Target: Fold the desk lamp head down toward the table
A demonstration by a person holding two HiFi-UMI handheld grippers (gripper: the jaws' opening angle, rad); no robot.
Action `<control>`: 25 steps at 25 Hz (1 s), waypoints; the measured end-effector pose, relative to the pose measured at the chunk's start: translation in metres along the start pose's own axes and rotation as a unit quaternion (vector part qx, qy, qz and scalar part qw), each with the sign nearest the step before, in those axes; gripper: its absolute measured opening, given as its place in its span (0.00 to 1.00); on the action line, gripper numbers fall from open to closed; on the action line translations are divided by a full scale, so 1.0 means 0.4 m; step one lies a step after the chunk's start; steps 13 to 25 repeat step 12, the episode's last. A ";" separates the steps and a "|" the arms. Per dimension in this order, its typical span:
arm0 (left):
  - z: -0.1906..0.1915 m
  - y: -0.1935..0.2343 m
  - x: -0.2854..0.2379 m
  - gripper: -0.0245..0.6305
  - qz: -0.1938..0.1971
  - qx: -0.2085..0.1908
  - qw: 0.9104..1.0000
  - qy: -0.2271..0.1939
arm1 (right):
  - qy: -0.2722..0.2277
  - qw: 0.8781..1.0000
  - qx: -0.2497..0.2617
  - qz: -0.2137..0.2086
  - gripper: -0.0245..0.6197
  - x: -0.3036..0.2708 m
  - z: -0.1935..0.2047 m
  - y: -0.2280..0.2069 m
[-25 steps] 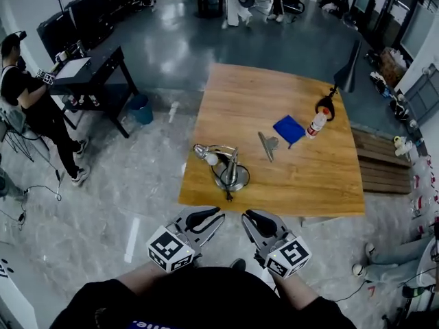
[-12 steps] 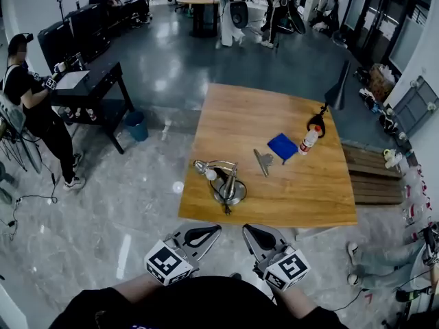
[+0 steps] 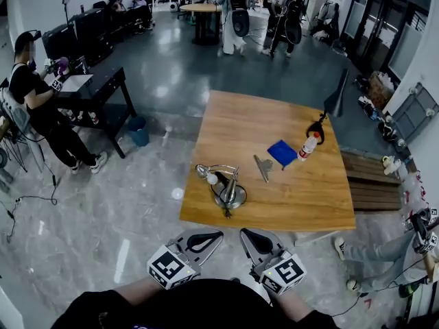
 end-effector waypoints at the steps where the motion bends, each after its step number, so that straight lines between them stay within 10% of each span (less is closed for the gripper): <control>1: 0.000 -0.003 -0.001 0.05 0.000 0.001 1.000 -0.001 | -0.003 1.000 0.001 0.002 0.05 -0.001 -0.003 -0.001; 25: 0.013 -0.014 0.001 0.05 -0.002 0.003 1.000 -0.004 | -0.005 1.000 0.000 -0.004 0.05 0.000 0.004 0.015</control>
Point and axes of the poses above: the fingertips, and each gripper's own axes: x backward along the fingers, y to its left, z out of its underside, the point moved 5 cm from there along x, backward along the fingers, and after that the axes turned 4 degrees about x, right-handed, at the moved point
